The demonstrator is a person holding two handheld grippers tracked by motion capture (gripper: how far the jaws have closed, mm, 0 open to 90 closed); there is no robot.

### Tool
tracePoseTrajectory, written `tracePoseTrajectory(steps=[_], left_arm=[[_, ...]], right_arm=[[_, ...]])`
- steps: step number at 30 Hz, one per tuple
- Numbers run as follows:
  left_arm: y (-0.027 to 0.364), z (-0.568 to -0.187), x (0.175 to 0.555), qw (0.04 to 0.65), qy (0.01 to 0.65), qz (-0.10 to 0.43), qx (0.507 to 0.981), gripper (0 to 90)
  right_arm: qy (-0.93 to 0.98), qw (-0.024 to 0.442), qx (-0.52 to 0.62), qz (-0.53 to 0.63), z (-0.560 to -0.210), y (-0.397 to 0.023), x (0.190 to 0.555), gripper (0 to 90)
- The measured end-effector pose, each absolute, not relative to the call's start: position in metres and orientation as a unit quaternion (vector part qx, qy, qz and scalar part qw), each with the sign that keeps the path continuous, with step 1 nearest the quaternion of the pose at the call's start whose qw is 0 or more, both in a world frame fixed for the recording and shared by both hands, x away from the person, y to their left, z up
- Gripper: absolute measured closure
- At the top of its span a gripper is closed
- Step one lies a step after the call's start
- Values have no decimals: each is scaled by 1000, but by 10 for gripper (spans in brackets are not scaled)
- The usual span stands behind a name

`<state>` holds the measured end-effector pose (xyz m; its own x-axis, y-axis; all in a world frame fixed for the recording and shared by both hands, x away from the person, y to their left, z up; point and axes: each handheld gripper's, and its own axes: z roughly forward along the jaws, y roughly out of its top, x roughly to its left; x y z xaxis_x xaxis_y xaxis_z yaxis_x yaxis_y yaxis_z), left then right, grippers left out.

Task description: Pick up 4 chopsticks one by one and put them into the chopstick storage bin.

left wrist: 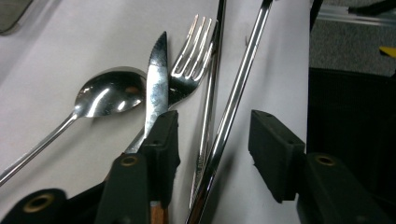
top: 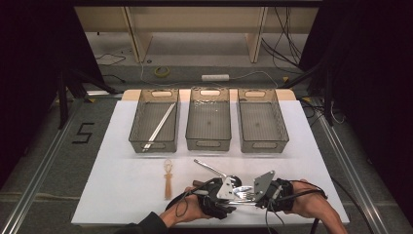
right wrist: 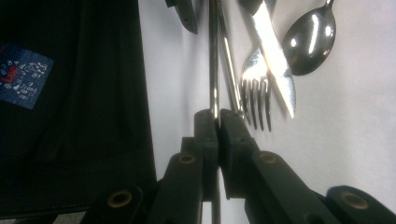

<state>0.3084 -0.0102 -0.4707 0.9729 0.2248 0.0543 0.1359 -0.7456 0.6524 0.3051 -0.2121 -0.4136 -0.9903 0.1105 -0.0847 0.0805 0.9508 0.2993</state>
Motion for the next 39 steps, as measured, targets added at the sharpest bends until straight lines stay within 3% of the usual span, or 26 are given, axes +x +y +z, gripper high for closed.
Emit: tracePoseTrajectory(steps=[12,21,26,30,34,39], left_arm=[[-22,-468,304,337,51,70,938,775],[-21,-454,296,334,13,84,939,839],[-13,-439,299,324,20,94,941,843],[-9,-431,301,311,33,101,944,844],[1,-427,306,301,48,105,947,844],[20,-419,315,298,84,104,945,844]], right_arm=[[987,47,41,146,-412,-212,304,869],[985,46,33,165,-409,-219,306,843],[975,57,73,202,-401,-229,310,614],[960,85,92,249,-390,-233,312,491],[946,124,123,273,-384,-235,314,420],[939,134,149,281,-386,-238,316,357]])
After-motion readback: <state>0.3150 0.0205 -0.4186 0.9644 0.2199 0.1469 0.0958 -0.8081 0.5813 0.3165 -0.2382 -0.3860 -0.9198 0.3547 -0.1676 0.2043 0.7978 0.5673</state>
